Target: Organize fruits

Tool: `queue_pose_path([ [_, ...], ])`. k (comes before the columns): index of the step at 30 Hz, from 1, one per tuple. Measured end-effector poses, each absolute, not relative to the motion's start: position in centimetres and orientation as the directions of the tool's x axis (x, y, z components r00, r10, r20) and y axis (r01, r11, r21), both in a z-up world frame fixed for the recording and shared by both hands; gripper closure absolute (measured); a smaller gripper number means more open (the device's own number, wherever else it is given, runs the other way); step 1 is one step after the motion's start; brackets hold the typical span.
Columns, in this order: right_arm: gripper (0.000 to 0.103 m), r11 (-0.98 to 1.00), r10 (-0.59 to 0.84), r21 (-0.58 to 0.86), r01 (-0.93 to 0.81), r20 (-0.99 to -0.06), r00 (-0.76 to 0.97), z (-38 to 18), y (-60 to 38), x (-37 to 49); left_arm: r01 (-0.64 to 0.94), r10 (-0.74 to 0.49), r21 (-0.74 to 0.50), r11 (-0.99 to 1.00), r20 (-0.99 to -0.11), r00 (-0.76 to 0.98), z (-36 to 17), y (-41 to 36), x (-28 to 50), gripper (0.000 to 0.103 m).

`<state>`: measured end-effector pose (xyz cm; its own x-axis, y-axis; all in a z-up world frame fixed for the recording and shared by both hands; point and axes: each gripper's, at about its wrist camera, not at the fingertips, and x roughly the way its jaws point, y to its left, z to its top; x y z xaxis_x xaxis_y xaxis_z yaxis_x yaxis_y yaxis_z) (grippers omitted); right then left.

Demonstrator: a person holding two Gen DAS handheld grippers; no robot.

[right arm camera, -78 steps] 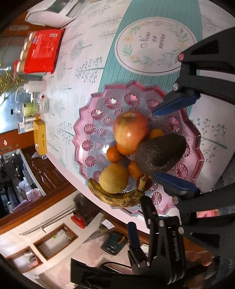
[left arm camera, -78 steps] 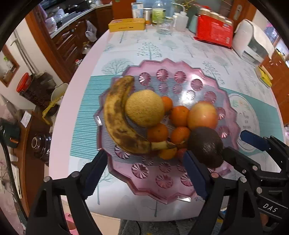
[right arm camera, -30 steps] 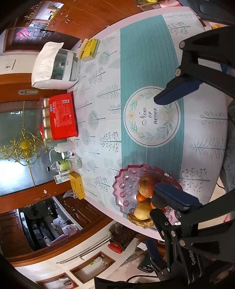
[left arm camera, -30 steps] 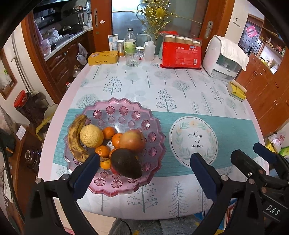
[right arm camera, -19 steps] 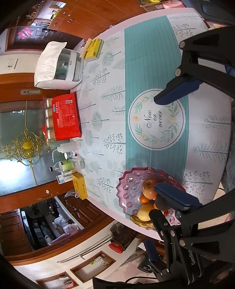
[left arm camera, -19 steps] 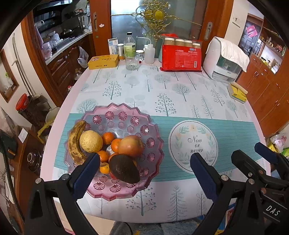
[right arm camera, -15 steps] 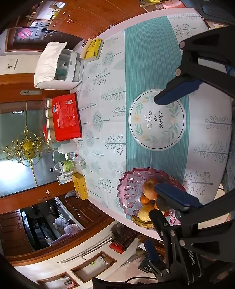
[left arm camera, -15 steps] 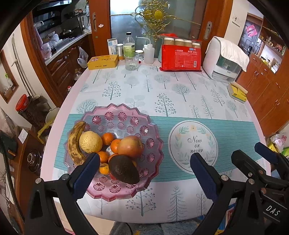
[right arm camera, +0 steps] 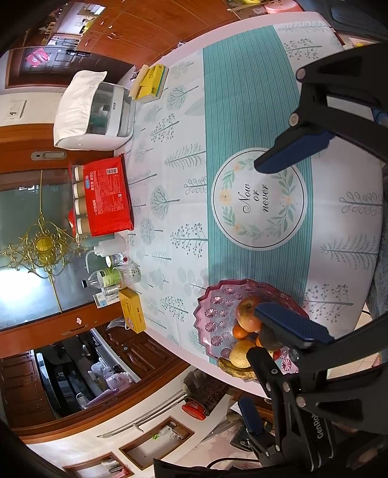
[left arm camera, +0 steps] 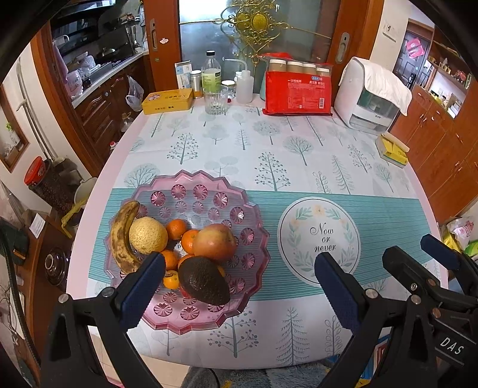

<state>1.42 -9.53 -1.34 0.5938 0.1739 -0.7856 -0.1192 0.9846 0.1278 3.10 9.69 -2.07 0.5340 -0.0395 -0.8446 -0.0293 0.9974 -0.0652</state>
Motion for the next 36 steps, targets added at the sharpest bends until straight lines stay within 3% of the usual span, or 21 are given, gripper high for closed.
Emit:
queue_pose_path([
  [36,0.014,0.985,0.174,0.132,-0.113,-0.789,0.589,-1.49,-9.75,1.56,-0.024,-0.044,-0.067,0.997,-0.850,0.524,-2.19,9.69,3.10,0.004],
])
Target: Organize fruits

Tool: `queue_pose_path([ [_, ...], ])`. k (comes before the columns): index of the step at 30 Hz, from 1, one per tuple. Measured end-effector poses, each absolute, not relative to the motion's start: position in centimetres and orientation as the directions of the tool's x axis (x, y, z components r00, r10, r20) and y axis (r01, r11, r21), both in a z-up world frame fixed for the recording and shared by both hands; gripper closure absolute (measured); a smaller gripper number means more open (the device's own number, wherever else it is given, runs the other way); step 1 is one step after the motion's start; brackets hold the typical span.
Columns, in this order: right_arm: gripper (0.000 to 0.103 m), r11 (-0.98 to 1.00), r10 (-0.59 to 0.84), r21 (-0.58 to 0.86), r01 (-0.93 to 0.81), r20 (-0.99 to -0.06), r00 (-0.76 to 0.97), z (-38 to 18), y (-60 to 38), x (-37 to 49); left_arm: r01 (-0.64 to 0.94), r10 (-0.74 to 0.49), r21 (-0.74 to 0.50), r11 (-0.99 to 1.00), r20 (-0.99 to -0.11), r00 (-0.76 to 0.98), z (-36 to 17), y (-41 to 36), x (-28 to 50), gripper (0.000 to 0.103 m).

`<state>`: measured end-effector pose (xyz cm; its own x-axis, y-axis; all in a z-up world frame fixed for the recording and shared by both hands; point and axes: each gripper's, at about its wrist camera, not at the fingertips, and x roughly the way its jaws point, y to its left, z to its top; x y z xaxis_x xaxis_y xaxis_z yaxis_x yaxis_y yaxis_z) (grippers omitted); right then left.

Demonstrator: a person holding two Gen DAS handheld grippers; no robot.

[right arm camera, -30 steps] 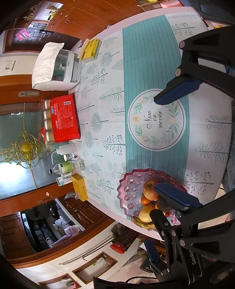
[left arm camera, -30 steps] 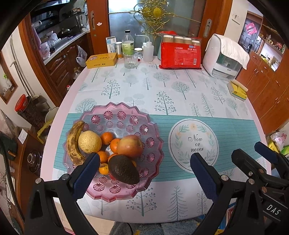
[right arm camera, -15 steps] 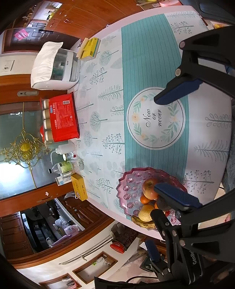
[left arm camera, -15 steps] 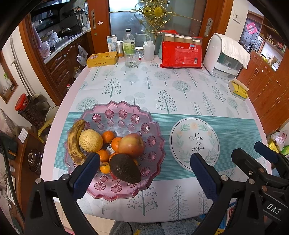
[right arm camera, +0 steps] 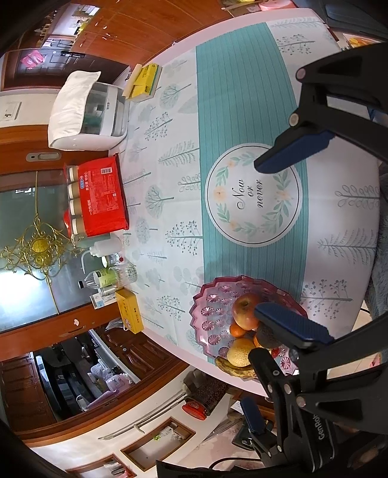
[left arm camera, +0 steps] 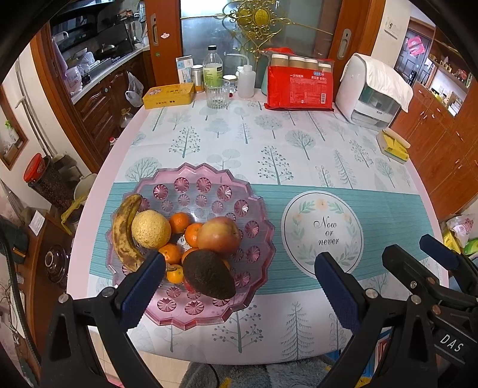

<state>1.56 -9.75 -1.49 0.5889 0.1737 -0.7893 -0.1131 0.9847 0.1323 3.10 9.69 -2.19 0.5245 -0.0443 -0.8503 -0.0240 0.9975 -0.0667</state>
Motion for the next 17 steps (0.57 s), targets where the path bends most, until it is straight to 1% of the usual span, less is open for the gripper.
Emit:
queue_pose_path([
  [17,0.014,0.986,0.164,0.141,-0.086,-0.799,0.579,-2.3,-8.8,0.2,-0.014,-0.052,-0.068,0.998,-0.860,0.508,-2.6,10.4,2.3,0.004],
])
